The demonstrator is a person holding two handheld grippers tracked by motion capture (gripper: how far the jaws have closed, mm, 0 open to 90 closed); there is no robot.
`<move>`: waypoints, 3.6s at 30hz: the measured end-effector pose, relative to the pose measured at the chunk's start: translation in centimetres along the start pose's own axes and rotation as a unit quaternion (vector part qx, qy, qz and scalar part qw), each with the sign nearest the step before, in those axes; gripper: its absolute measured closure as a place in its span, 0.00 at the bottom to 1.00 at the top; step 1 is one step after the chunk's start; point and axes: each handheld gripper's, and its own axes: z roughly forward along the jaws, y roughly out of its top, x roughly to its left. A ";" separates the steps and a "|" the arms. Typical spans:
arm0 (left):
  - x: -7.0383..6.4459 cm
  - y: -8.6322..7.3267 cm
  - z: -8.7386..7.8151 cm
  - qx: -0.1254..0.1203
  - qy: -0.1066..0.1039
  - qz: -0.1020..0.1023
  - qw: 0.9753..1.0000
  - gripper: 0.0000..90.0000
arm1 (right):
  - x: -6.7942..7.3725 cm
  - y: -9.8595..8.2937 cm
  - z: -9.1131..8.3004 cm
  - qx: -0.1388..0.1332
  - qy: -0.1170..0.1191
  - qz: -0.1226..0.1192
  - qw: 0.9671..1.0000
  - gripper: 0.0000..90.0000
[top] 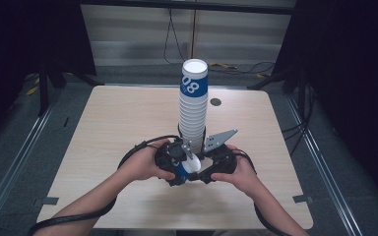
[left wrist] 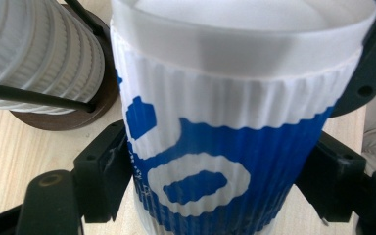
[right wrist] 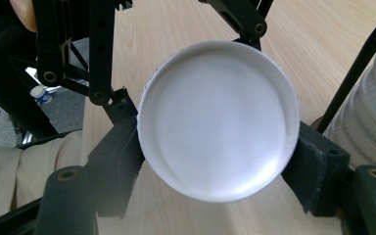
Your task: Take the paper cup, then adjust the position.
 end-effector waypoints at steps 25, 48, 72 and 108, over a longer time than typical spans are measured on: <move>0.8 -1.9 -0.2 -0.069 -0.022 -0.029 0.997 0.19 | -0.1 0.1 -0.9 -0.011 -0.005 -0.002 1.000 0.32; 1.3 -2.7 -1.3 -0.085 -0.019 -0.021 0.996 0.18 | -0.2 -0.1 -0.9 0.003 -0.010 -0.009 1.000 0.32; 1.9 -5.4 -1.3 -0.172 -0.014 -0.077 0.982 0.18 | -1.0 -1.3 -3.0 -0.009 -0.038 0.008 0.999 0.32; 2.0 -5.5 0.9 -0.210 -0.022 -0.115 0.971 0.18 | -0.9 -1.9 -4.0 -0.030 -0.052 0.015 0.998 0.32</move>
